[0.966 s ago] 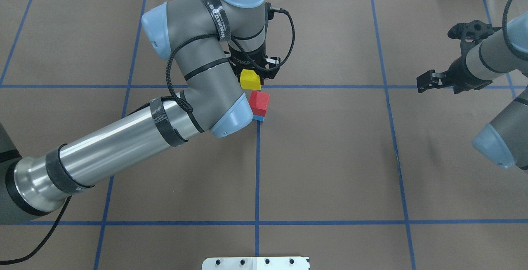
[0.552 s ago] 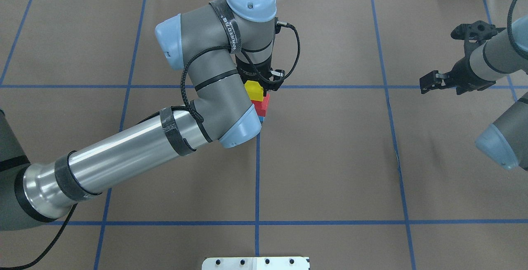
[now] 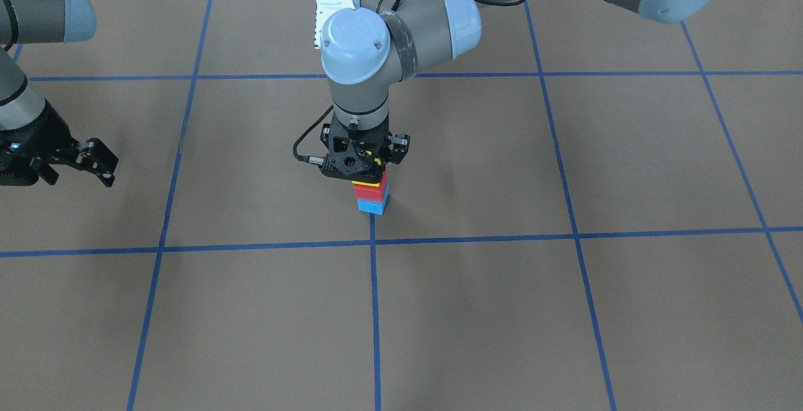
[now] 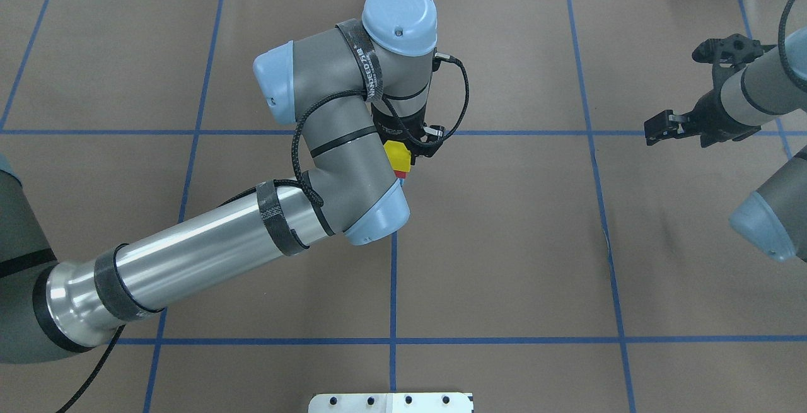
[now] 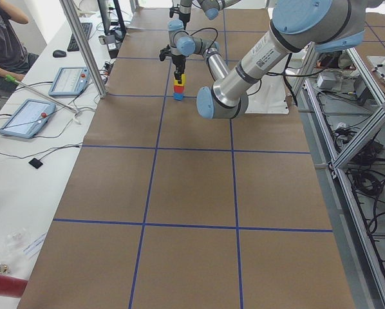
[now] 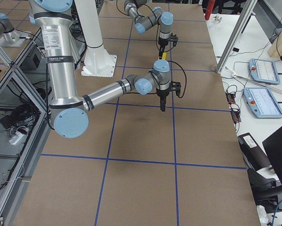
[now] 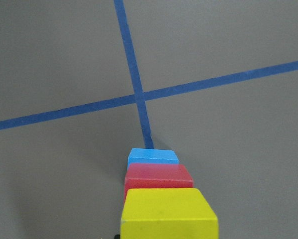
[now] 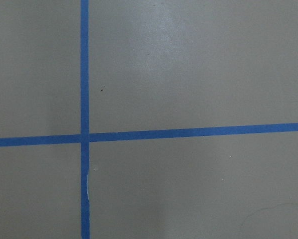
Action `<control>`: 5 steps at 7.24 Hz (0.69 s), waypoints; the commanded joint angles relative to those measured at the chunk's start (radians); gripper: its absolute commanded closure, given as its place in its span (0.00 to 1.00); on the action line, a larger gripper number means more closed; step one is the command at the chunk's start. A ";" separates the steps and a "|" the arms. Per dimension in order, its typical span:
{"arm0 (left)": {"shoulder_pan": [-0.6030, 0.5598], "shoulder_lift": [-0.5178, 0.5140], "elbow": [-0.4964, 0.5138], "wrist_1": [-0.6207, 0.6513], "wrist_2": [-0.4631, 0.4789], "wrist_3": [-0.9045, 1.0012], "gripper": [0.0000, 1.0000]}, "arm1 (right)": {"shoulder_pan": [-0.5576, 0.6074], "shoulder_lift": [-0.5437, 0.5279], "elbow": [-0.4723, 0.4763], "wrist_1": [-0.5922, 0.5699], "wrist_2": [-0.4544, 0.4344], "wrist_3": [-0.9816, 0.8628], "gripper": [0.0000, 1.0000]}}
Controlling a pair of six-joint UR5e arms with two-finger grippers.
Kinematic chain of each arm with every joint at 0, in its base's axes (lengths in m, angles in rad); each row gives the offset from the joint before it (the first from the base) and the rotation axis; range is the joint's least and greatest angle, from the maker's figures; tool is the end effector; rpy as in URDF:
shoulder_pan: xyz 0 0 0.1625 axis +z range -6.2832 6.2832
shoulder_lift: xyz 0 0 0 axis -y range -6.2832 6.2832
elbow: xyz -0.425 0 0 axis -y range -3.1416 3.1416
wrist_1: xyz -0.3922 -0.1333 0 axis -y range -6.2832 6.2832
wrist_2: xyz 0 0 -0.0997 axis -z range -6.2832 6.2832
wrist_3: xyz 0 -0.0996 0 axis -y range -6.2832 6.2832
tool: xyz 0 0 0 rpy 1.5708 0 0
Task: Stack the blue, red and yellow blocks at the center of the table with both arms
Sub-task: 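Lower the yellow cube onto the red cube with the left gripper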
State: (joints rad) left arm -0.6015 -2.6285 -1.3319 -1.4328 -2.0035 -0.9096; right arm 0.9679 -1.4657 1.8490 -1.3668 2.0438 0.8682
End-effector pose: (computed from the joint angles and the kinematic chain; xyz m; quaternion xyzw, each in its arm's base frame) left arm 0.5852 -0.5127 0.0922 0.0291 0.3827 0.0991 0.9181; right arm -0.2340 -0.4950 0.4570 0.0582 -0.3551 0.0559 0.9313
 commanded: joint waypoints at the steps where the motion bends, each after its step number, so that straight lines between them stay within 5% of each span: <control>1: 0.000 -0.004 0.000 0.002 0.000 0.001 1.00 | 0.000 -0.001 -0.001 0.000 -0.001 0.000 0.00; 5: -0.003 -0.004 0.005 0.002 0.009 0.014 1.00 | 0.000 -0.002 -0.005 0.000 -0.004 0.000 0.00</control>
State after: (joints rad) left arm -0.6032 -2.6326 -1.3281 -1.4312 -1.9975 -0.9046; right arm 0.9674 -1.4675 1.8433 -1.3668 2.0408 0.8683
